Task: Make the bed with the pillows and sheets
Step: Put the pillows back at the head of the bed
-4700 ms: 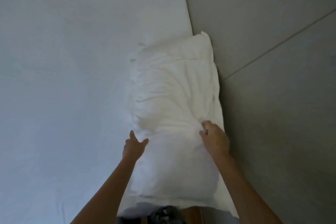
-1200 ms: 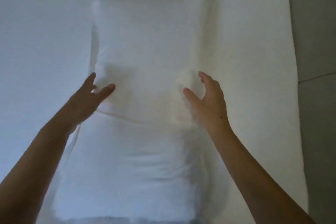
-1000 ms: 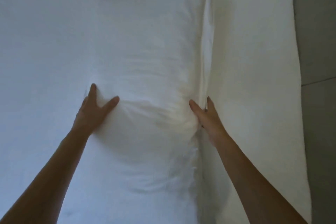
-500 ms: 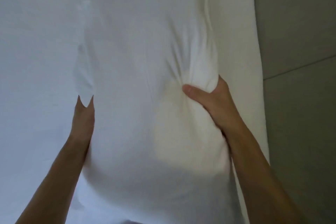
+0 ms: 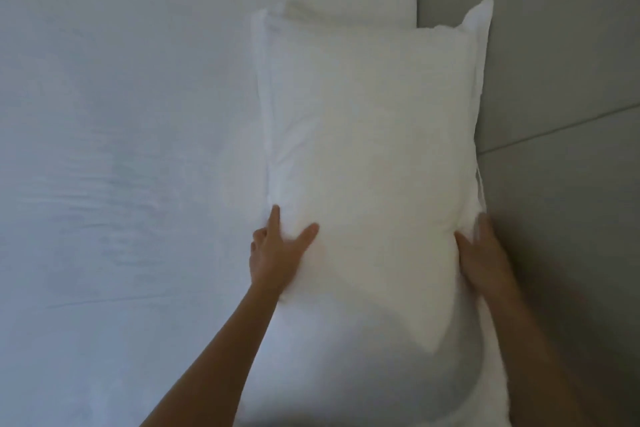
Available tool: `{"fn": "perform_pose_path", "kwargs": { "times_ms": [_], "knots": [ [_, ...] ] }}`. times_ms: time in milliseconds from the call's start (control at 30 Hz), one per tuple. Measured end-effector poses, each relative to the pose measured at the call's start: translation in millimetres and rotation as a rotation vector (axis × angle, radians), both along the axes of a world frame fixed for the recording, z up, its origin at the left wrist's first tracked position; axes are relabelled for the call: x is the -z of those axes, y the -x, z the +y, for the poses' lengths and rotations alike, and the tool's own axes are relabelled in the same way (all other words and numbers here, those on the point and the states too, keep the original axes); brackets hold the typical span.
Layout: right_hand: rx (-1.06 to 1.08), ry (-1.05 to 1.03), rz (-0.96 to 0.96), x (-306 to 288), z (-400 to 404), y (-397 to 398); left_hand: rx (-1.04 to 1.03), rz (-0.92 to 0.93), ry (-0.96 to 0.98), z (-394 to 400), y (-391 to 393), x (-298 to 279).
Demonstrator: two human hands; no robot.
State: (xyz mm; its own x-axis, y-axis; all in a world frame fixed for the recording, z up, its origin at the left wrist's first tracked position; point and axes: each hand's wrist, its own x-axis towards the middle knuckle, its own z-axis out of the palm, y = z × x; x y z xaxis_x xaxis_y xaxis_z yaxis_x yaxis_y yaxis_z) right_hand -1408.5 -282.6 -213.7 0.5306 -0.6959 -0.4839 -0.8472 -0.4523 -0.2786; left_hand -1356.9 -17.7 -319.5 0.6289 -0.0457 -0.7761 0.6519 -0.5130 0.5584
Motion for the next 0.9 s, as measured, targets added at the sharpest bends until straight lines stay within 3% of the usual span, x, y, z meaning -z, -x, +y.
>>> {"fn": "perform_pose_path", "kwargs": {
  "times_ms": [100,233,300,367,500,700,833,900],
  "knots": [
    [0.125,0.037,-0.147,15.5,3.1,14.9,-0.123,0.004,0.058,10.5,8.3,4.3],
    [0.381,-0.168,-0.325,9.7,7.7,-12.6,-0.293,0.067,0.275,9.8,-7.8,2.5],
    [0.376,-0.367,-0.353,-1.0,12.3,-26.6,-0.308,0.036,0.351,-1.5,-23.8,-2.1],
    [0.291,-0.416,-0.441,-16.2,14.2,-34.7,-0.315,-0.05,0.325,-14.9,-34.2,-7.9],
    [0.143,-0.323,-0.688,-53.6,13.1,-46.5,-0.376,-0.265,0.217,-22.4,-48.2,-29.2],
    [0.049,-0.184,-0.822,-95.1,13.0,-56.5,-0.362,-0.306,0.271,-39.3,-79.2,-46.4],
    [-0.026,0.045,-0.756,-85.3,-3.0,-67.3,-0.308,-0.2,0.311,-60.8,-80.9,-19.3],
    [-0.05,0.195,-0.632,-60.9,-11.4,-74.4,-0.243,-0.103,0.214,-62.0,-73.3,1.1]
  ]
}}
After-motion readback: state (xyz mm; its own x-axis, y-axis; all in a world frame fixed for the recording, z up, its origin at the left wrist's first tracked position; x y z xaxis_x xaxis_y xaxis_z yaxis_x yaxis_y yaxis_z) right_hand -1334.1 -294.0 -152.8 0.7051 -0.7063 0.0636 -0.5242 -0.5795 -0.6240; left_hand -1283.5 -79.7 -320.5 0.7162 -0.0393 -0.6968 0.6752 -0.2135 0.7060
